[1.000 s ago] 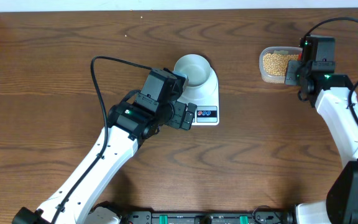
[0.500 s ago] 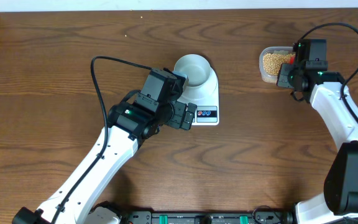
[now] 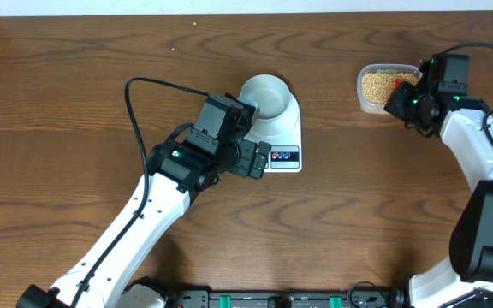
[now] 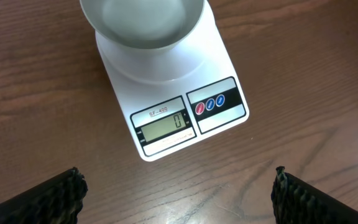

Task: Scoop item into bowl and weigh 50g on scale
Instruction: 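Dip the red scoop into the chickpeas with the right gripper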

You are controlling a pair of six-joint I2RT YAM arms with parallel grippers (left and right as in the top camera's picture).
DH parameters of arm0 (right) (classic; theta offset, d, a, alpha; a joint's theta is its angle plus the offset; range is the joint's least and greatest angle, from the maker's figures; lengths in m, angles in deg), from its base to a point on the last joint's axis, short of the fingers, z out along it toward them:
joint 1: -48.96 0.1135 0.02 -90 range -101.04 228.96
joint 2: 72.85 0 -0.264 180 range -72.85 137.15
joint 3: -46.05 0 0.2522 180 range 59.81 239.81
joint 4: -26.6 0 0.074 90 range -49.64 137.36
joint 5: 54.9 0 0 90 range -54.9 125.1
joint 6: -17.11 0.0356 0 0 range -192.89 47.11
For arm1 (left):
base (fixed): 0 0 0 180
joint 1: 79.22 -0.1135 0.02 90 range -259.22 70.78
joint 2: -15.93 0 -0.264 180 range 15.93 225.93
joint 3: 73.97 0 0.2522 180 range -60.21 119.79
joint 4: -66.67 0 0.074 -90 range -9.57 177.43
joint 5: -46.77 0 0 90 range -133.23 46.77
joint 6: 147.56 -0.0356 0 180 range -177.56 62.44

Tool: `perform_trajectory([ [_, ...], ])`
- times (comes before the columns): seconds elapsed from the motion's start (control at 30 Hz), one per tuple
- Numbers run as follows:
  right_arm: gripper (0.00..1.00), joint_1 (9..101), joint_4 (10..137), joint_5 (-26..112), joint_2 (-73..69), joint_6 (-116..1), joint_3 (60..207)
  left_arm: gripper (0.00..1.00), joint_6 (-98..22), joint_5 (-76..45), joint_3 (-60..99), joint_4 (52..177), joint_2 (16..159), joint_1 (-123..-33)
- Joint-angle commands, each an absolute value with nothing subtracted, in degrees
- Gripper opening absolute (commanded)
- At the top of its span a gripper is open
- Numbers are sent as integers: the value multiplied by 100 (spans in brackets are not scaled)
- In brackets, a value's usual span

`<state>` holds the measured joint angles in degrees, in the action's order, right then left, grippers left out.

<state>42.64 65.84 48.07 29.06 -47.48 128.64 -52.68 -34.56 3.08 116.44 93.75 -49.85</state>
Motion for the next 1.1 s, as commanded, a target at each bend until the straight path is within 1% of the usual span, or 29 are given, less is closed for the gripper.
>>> perform_trajectory([
  [0.0,1,4128,6669,5461,3315,-4394,12825,97,-5255,-3489,264,11666,9416,-4977],
  [0.17,1,4028,6667,5732,3365,-4375,12827,97,-5255,-3489,264,11666,9416,-4977],
  [0.4,1,3761,6535,6621,3358,-4388,12827,97,-5255,-3489,264,11666,9416,-4977],
  [0.73,1,3282,6372,7965,3350,-5068,12827,97,-5255,-3489,264,11666,9416,-4977],
  [1.07,1,3101,6413,8219,3118,-5520,12827,97,-5255,-3489,264,11666,9416,-4977],
])
